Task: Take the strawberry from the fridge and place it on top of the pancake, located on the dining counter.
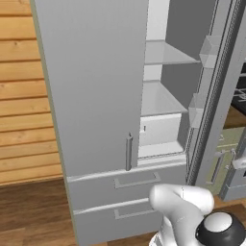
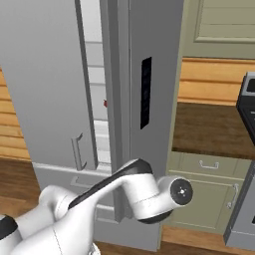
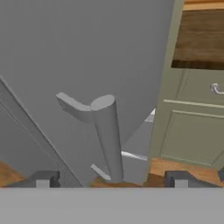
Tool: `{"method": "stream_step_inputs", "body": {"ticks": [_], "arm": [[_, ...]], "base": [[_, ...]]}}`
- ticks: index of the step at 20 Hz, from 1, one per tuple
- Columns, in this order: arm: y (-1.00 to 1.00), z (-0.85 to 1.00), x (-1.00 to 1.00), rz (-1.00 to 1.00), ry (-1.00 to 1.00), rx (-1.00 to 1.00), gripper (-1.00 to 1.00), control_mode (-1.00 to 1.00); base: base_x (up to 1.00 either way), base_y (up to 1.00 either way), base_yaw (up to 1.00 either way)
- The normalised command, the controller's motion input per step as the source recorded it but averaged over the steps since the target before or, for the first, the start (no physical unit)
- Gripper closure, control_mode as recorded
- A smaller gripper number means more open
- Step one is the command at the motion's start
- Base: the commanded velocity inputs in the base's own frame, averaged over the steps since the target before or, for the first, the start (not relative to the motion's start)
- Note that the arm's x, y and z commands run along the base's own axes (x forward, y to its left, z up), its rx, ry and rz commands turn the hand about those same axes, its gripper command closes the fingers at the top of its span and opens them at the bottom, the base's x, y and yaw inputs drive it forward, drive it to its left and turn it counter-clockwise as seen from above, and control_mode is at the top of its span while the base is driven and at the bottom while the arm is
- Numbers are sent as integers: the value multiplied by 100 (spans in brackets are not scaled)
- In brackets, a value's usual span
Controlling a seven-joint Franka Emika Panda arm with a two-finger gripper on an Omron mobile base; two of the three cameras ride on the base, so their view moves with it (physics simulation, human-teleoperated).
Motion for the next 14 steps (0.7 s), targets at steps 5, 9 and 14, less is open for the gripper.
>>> {"method": "stream_step_inputs", "body": {"ticks": [5,9,14], "arm": [[34,45,-94,-17,8,-23,-100,-100],[83,50,-97,-15,2,-37,-100,-100],[96,74,-71,-15,12,-40,-100,-100]], "base": [[0,0,0],[0,0,0],[0,0,0]]}}
